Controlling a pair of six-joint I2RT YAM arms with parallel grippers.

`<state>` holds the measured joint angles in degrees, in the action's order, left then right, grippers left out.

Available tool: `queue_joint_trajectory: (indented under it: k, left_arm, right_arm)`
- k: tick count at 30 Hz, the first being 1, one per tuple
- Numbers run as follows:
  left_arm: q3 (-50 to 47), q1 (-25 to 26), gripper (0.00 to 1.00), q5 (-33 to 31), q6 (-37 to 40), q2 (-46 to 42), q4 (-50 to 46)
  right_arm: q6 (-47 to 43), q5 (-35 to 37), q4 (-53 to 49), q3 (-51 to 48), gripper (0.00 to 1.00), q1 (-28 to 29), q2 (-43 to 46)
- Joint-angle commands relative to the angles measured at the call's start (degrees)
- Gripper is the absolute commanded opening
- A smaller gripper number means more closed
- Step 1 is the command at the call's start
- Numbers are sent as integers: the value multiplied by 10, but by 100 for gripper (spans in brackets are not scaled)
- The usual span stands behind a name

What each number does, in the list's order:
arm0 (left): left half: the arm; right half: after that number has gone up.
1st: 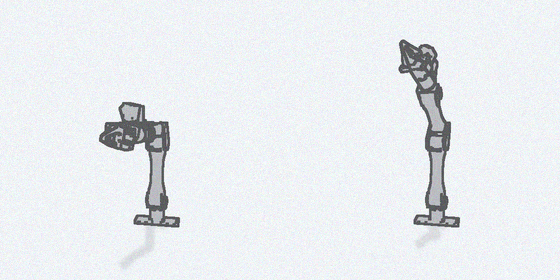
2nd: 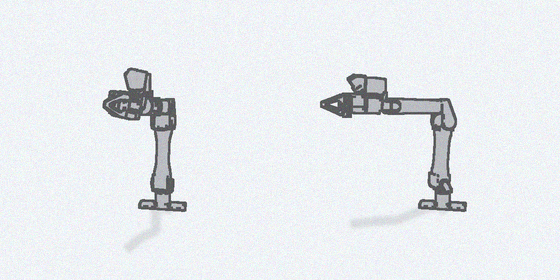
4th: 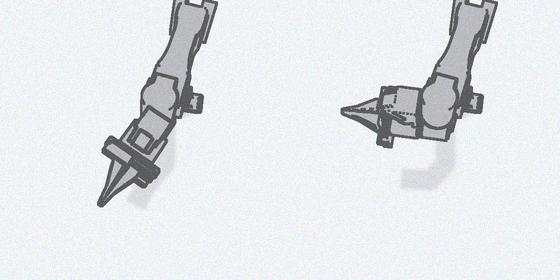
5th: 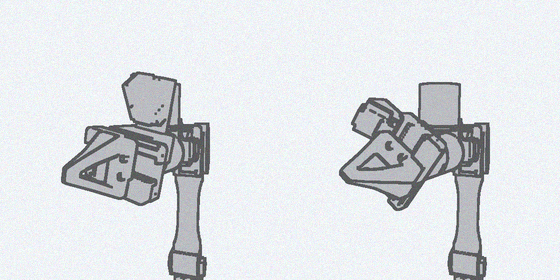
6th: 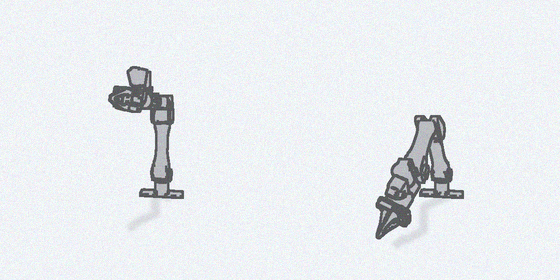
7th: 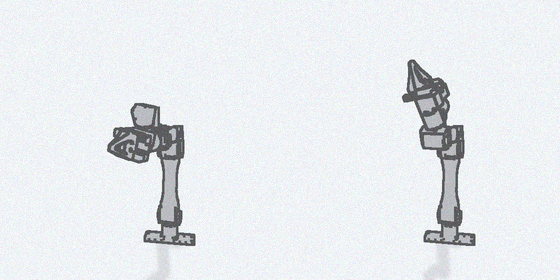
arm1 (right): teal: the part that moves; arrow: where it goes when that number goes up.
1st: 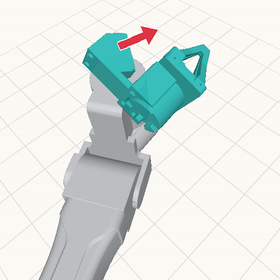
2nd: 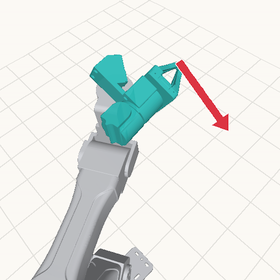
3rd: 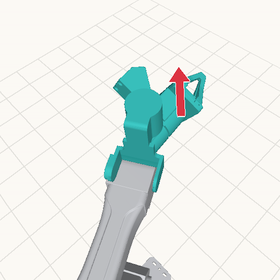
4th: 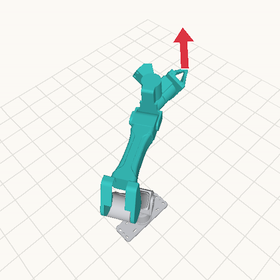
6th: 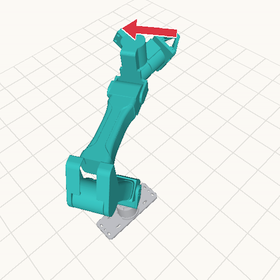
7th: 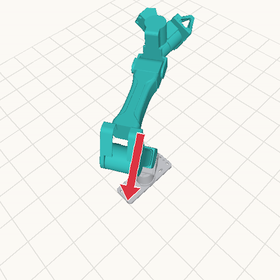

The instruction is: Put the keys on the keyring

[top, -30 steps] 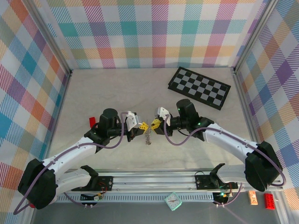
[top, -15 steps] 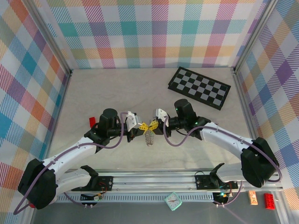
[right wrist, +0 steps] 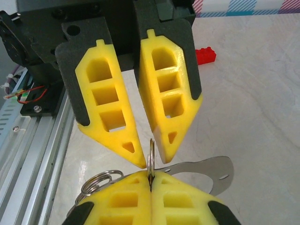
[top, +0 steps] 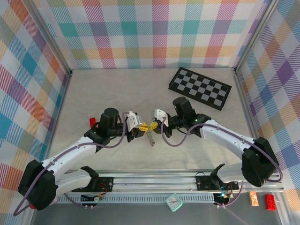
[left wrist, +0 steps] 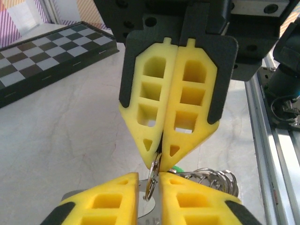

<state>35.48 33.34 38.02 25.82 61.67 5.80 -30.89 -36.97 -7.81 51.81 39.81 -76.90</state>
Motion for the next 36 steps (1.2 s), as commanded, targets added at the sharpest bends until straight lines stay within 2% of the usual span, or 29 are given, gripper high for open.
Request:
queue_joint_trajectory:
  k: [1,5,8,16,19,22,36]
  left_arm:
    - [39,6,12,4,44,6,-69]
    - [58,7,4,0,61,17,-99]
    - [66,8,2,4,66,24,-110]
    - [53,10,0,8,57,30,-76]
    - [31,10,0,3,42,20,-36]
    - [15,10,0,4,28,14,-7]
    - [-3,11,0,11,26,2,17]
  right_arm:
    - [-61,-3,-83,44,0,4,-8]
    - [-99,11,-157,87,0,14,-26]
    - [-108,10,-189,111,0,18,-31]
    - [-56,-28,-146,102,0,18,-21]
    - [-21,-16,-107,75,18,13,-8]
    - [7,-6,-93,53,27,1,4]
    - [116,45,-56,3,32,-8,21]
